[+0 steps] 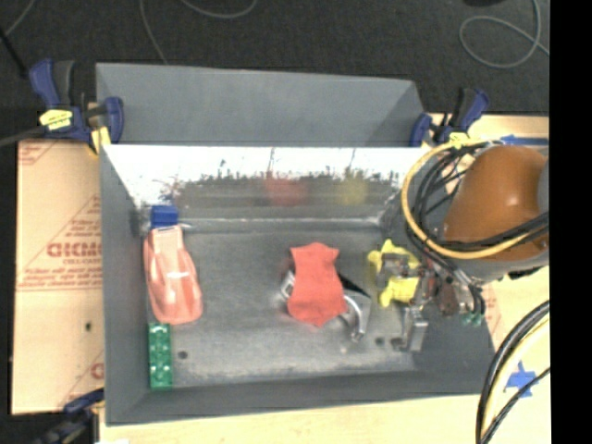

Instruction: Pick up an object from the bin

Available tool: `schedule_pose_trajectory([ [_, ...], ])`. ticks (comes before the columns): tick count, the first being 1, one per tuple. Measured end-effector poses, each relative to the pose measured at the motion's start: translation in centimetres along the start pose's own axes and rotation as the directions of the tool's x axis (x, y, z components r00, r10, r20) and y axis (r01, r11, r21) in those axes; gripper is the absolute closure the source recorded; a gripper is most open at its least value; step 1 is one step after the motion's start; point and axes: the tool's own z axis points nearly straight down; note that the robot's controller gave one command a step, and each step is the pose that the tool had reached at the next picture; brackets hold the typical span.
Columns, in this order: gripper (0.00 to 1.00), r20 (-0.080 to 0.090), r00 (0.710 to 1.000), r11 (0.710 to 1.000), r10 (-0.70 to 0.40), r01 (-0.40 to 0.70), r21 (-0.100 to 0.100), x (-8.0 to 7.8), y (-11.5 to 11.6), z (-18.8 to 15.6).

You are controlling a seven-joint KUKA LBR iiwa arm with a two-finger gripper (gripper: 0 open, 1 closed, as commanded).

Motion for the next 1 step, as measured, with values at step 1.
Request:
schedule_pose_trajectory([
  [1,0.00,0.008,1.000,1.000,-0.003,0.003,0.001,-0.17,0.04,-0.44],
])
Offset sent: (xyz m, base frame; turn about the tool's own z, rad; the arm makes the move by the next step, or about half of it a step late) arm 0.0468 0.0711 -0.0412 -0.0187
